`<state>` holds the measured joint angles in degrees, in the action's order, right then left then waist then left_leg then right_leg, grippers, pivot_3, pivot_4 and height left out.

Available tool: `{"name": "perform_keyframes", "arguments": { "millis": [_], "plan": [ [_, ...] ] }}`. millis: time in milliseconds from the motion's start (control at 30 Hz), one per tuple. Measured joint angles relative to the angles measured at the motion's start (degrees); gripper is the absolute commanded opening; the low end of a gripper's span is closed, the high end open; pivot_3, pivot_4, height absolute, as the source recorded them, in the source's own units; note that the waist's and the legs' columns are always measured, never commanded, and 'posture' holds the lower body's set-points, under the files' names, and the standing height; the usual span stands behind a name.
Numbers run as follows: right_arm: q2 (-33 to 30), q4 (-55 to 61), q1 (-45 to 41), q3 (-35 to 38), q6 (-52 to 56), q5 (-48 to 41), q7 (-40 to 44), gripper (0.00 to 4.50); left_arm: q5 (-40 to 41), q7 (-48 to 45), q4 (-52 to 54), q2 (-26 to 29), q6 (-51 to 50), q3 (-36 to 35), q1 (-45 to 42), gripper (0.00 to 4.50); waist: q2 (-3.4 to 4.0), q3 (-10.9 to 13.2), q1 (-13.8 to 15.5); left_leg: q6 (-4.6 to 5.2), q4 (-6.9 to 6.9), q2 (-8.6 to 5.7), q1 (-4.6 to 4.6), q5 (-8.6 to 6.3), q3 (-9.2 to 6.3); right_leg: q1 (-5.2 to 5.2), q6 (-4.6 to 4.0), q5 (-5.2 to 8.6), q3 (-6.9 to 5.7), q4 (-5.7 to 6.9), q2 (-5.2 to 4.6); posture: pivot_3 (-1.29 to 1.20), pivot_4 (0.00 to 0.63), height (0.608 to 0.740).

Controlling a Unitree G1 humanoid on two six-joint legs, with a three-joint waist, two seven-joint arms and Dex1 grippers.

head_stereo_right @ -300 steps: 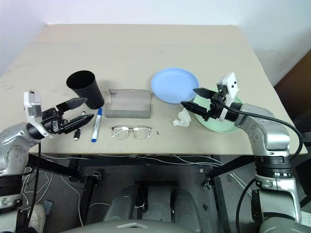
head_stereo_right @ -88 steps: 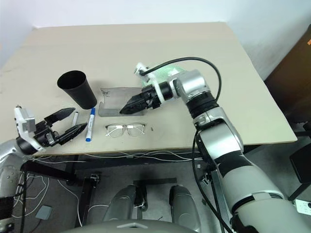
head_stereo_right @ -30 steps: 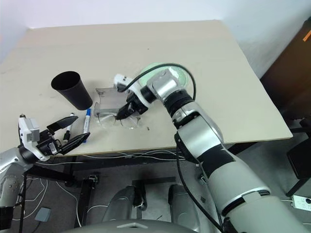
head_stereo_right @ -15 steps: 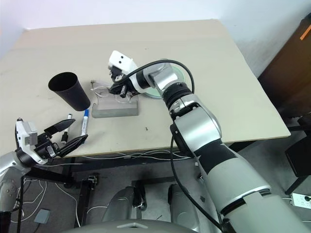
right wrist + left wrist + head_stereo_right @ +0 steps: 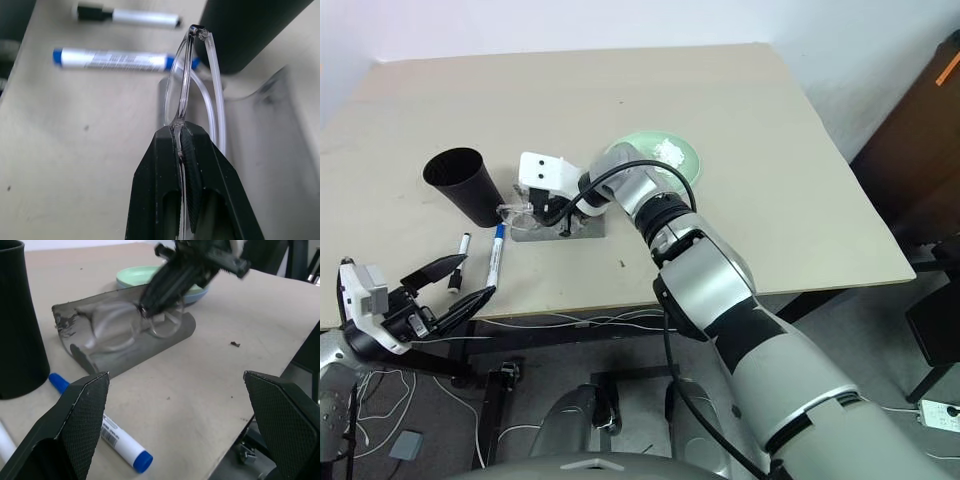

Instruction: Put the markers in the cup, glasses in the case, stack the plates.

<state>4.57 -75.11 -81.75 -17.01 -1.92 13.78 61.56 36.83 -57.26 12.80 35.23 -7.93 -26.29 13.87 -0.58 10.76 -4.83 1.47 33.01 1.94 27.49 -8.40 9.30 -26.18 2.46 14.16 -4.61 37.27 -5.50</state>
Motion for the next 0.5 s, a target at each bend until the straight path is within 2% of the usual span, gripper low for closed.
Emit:
{"name": "perform_keyframes", "arguments": {
  "millis": [100, 167, 233, 267, 300, 333, 367, 400, 433, 467, 500],
  "plan": [
    [0.15, -0.61, 0.64, 0.17, 0.34, 0.45, -0.54, 0.04, 0.05, 0.14, 0.87, -0.27, 0.09, -0.06, 0.87, 4.50, 0.00, 0.00, 0.31, -0.07, -0.09, 0.18, 0.07, 0.04, 0.33, -0.08, -0.14, -0.09, -0.06, 0.23, 0.02, 0.00, 0.150, 0.740],
    [0.07, -0.64, 0.34, 1.06, 1.01, 0.17, -0.49, 0.04, 0.07, 0.23, 0.94, -0.44, 0.15, -0.21, 1.28, 4.50, 0.00, 0.00, 0.72, -0.14, -0.09, 0.77, 0.07, 0.09, 1.24, -0.22, -0.21, -0.10, -0.05, 0.51, 0.09, 0.00, 0.150, 0.740],
    [0.06, -0.69, -0.24, 2.60, 2.18, -0.85, 0.17, 0.04, 0.08, 0.30, 0.99, -0.49, 0.41, -0.51, 1.70, 4.50, -0.06, 0.00, 0.81, -0.20, -0.06, 1.07, 0.11, 0.12, 1.89, -0.93, -0.33, -0.12, 0.07, 0.74, -0.07, 0.00, 0.150, 0.740],
    [0.02, -0.74, -0.73, 3.47, 2.80, -1.58, 0.66, 0.04, 0.08, 0.30, 1.03, -0.52, 0.61, -0.56, 1.92, 4.50, -0.09, 0.03, 0.76, -0.22, 0.65, 0.97, 0.16, 0.12, 1.41, -1.09, -0.52, -0.24, 0.15, 0.65, -0.31, 0.00, 0.150, 0.740],
    [-0.13, -0.77, -1.27, 4.39, 3.24, -2.11, 0.93, 0.04, 0.08, 0.30, 1.13, -0.60, 0.69, -0.57, 2.03, 4.50, 0.12, 0.14, 0.55, -0.72, 1.60, 0.80, 0.55, -0.21, 0.21, -0.93, -0.57, -0.27, -0.31, 0.69, -0.41, 0.00, 0.150, 0.740],
    [-0.32, -0.77, -1.88, 5.24, 3.59, -2.79, 1.04, 0.04, 0.10, 0.29, 1.27, -0.60, 0.78, -0.62, 2.13, 4.50, 0.60, 0.30, -0.02, -0.71, 2.18, 0.59, 0.92, -0.23, -1.51, -0.53, -0.65, -0.32, -1.20, 0.66, -0.27, 0.00, 0.150, 0.740],
    [-0.26, -0.75, -2.13, 6.06, 3.79, -3.32, 0.86, 0.04, 0.09, 0.31, 1.25, -0.64, 0.79, -0.77, 2.25, 4.50, 0.97, 0.46, -0.31, -0.59, 2.13, 0.67, 0.99, -0.28, -2.04, 0.00, -0.79, -0.63, -1.66, 0.28, 0.20, 0.00, 0.150, 0.740],
    [-0.25, -0.77, -2.74, 6.80, 3.97, -3.77, 0.42, 0.04, 0.10, 0.33, 1.24, -0.56, 0.84, -1.05, 1.96, 4.50, 0.94, 0.40, -0.58, -0.58, 1.53, 0.86, 1.07, -0.29, -2.31, 0.50, -0.95, -0.92, -1.81, 0.00, 0.78, 0.00, 0.150, 0.740],
    [-0.57, -0.77, -3.12, 7.79, 4.23, -4.08, -0.81, 0.04, 0.09, 0.33, 1.17, -0.64, 0.83, -0.98, 1.27, 4.50, 0.81, 0.34, -0.45, -0.61, 0.92, 0.75, 0.99, -0.27, -1.95, 0.65, -0.98, -0.53, -2.11, 2.53, 1.08, 0.00, 0.150, 0.740],
    [-0.63, -0.77, -3.43, 8.55, 4.38, -4.32, -2.15, 0.04, 0.09, 0.32, 1.17, -0.55, 0.94, -1.04, 0.94, 4.50, 0.66, 0.28, 0.40, -1.13, -0.16, 0.44, 0.58, 0.05, -1.31, 1.41, -1.57, 1.79, -2.27, 4.25, 1.44, 0.00, 0.150, 0.740],
    [-0.46, -0.77, -3.55, 9.05, 4.38, -4.57, -3.49, 0.04, 0.09, 0.29, 1.17, -0.45, 0.97, -1.19, 0.93, 4.50, -0.05, 0.11, 1.16, -2.10, -1.49, -0.58, -0.21, 0.78, -1.24, 2.75, -2.95, 4.43, -2.11, 3.86, 1.93, 0.00, 0.150, 0.740]
  ]
}}
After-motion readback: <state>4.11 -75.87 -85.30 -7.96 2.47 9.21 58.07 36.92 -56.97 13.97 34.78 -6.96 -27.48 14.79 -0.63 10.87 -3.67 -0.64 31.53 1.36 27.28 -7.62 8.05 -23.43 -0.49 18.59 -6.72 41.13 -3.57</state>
